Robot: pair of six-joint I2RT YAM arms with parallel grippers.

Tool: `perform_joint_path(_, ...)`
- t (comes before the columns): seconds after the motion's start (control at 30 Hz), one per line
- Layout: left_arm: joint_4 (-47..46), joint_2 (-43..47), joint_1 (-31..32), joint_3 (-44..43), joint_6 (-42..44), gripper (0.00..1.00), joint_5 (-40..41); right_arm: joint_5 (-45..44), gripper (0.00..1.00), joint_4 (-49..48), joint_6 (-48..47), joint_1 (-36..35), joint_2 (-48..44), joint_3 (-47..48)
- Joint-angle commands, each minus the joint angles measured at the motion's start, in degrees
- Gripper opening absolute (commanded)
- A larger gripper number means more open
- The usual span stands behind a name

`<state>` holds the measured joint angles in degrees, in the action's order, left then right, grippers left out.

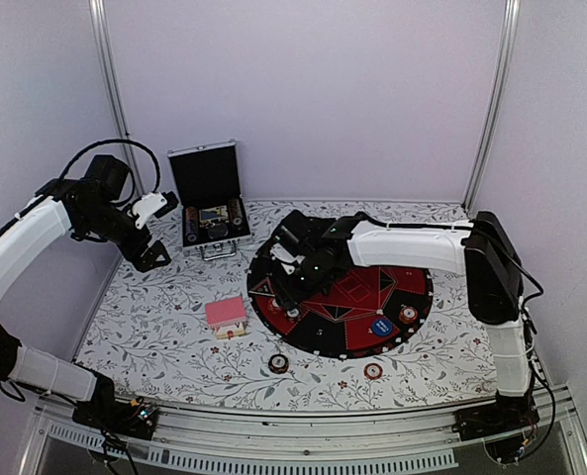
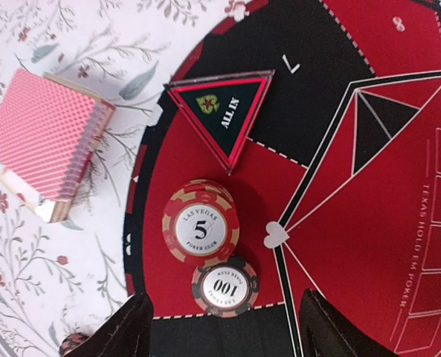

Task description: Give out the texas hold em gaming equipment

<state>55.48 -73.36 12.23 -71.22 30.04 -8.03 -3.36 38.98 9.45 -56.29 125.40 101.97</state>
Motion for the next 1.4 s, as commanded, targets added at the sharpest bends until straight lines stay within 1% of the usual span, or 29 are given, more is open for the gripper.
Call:
perform_joint_path(0.0, 1.2, 0.4, 0.7, -1.6, 0.3, 1.00, -0.3, -0.2, 0.73, 0.4, 1.2, -2.5, -8.5, -3.3)
perform_joint_path(0.17, 1.1, 0.3, 0.8, -1.5, 0.0, 1.00, -0.5, 2.0, 0.78, 2.0, 2.7, -7.6, -11.2, -6.5)
perform_joint_path(0.27, 1.1, 0.4, 0.8, -1.6, -0.1, 1.00, -0.6, 2.7, 0.80, 2.5, 3.7, -10.4, -10.5, -7.8)
perform_joint_path(0.3, 1.2, 0.5, 0.7, -1.6, -0.1, 1.00, -0.6, 4.7, 0.82, 2.6, 3.8, -11.3, -10.3, -8.2)
perform_joint_path(0.37, 1.2, 0.6, 0.8, -1.6, -0.2, 1.00, -0.6, 5.8, 0.84, 2.7, 4.4, -12.5, -9.4, -8.7)
perform_joint_path(0.47, 1.4, 0.6, 0.8, -1.7, -0.2, 1.00, -0.6, 6.1, 0.90, 2.5, 4.8, -13.8, -7.4, -9.2)
perform_joint_path(0.53, 1.6, 0.6, 0.8, -1.8, -0.2, 1.00, -0.6, 6.4, 0.92, 2.0, 4.9, -14.3, -6.3, -9.2)
perform_joint_path(0.83, 1.8, 0.7, 0.8, -1.9, -0.1, 1.00, -0.4, 5.4, 0.92, 1.0, 4.7, -14.5, -2.3, -10.3)
perform_joint_path(1.0, 1.7, 0.6, 0.8, -1.8, -0.1, 1.00, -0.5, 4.7, 0.92, 0.4, 4.5, -14.5, -1.6, -11.4)
perform_joint_path(1.37, 1.6, 0.5, 0.9, -2.0, -0.2, 1.00, -0.5, 3.7, 0.79, -0.2, 4.2, -14.5, 0.0, -10.2)
